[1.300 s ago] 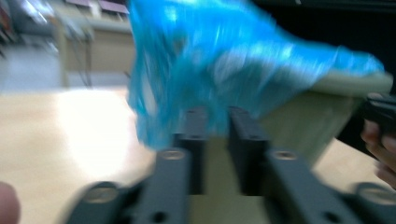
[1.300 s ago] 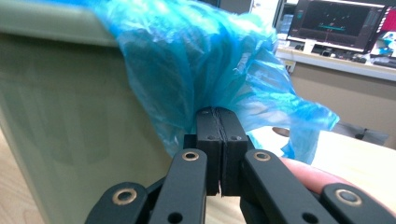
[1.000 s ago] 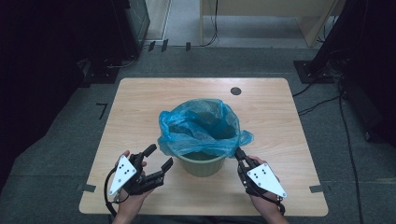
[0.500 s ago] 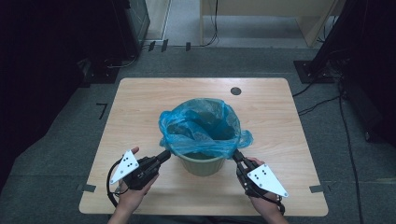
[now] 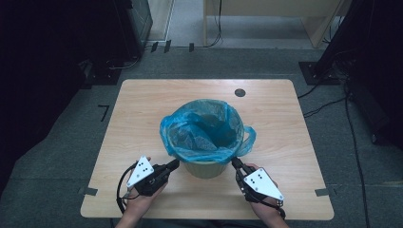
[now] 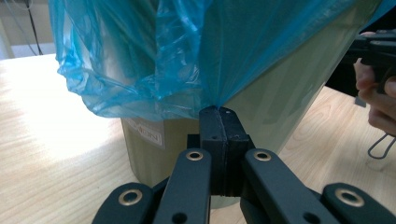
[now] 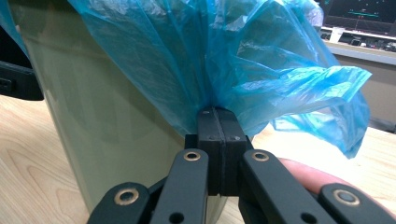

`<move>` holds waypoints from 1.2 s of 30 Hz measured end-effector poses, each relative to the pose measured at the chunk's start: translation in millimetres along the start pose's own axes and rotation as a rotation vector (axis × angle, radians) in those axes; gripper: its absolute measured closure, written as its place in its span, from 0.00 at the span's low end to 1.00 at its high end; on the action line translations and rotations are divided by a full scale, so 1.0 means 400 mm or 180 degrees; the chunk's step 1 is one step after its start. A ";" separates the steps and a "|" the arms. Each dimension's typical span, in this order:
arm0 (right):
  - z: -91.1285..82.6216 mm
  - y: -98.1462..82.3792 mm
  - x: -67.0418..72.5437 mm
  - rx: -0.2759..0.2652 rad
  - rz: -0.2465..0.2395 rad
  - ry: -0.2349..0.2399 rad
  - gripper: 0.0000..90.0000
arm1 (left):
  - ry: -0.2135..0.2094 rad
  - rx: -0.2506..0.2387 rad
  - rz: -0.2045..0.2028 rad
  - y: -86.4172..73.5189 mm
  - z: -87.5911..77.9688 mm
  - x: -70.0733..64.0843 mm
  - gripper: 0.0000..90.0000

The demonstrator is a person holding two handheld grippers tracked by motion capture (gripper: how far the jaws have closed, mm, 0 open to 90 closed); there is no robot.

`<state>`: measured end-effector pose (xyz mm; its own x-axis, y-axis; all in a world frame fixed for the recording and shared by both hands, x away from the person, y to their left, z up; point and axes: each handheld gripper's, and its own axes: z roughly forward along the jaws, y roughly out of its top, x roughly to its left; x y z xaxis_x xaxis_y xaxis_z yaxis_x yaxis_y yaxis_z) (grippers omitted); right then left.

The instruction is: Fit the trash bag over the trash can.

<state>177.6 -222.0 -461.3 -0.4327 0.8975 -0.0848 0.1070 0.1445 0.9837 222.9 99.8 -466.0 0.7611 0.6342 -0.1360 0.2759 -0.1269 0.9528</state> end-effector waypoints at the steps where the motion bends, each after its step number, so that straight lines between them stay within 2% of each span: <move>1: 0.000 0.000 0.000 0.0005 0.0002 0.0001 1.00 | 0.0006 -0.0002 -0.0011 0.000 -0.001 0.002 1.00; 5: 0.006 -0.007 0.000 0.0055 -0.0017 0.0005 1.00 | -0.0008 0.0023 -0.0045 -0.006 0.002 0.002 1.00; 7: 0.012 -0.016 0.005 0.0123 -0.0038 0.0014 1.00 | 0.0014 0.0124 -0.0017 -0.015 0.011 -0.004 1.00; 9: 0.021 -0.028 0.009 0.0241 -0.0048 0.0034 1.00 | 0.0116 0.0292 -0.0004 -0.023 0.025 -0.005 1.00; 12: 0.040 -0.050 0.008 0.0479 -0.0044 0.0030 1.00 | 0.0222 0.0448 -0.0194 -0.033 0.038 0.015 1.00; 14: 0.054 -0.065 0.000 0.0642 -0.0003 0.0045 1.00 | 0.0323 0.0574 -0.0456 -0.044 0.044 0.044 1.00; 16: 0.067 -0.079 -0.011 0.0767 0.0033 0.0025 1.00 | 0.0414 0.0663 -0.0605 -0.055 0.046 0.066 1.00; 21: 0.098 -0.114 -0.032 0.1182 0.0114 -0.0059 1.00 | 0.0698 0.0869 -0.0835 -0.076 0.047 0.105 1.00; 24: 0.111 -0.129 -0.044 0.1395 0.0178 -0.0075 1.00 | 0.0792 0.0946 -0.0977 -0.085 0.045 0.125 1.00; 26: 0.110 -0.128 -0.051 0.1408 0.0225 0.0006 1.00 | 0.0869 0.0956 -0.1013 -0.091 0.043 0.132 1.00; 27: 0.108 -0.127 -0.052 0.1381 0.0221 0.0046 0.95 | 0.0873 0.0943 -0.1031 -0.093 0.041 0.135 1.00; 28: 0.103 -0.126 -0.055 0.1313 0.0232 0.0092 0.86 | 0.0880 0.0903 -0.1064 -0.094 0.038 0.137 0.93; 29: 0.097 -0.122 -0.060 0.1234 0.0256 0.0173 0.73 | 0.0896 0.0856 -0.1078 -0.093 0.034 0.140 0.80; 30: 0.091 -0.115 -0.066 0.1145 0.0237 0.0220 0.62 | 0.0881 0.0814 -0.1094 -0.092 0.028 0.143 0.74; 31: 0.085 -0.107 -0.071 0.1070 0.0202 0.0216 0.56 | 0.0856 0.0756 -0.1109 -0.090 0.022 0.146 0.69; 34: 0.068 -0.088 -0.092 0.0887 0.0112 0.0276 0.43 | 0.0881 0.0615 -0.1146 -0.084 0.005 0.156 0.47; 36: 0.059 -0.084 -0.107 0.0842 0.0132 0.0336 0.41 | 0.0932 0.0511 -0.1186 -0.080 -0.009 0.164 0.42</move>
<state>213.7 -255.3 -494.5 -0.5124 0.8586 -0.0148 0.3502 0.2247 0.9093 261.8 148.2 -504.3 0.4031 0.8433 -0.3554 0.6022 0.0480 0.7969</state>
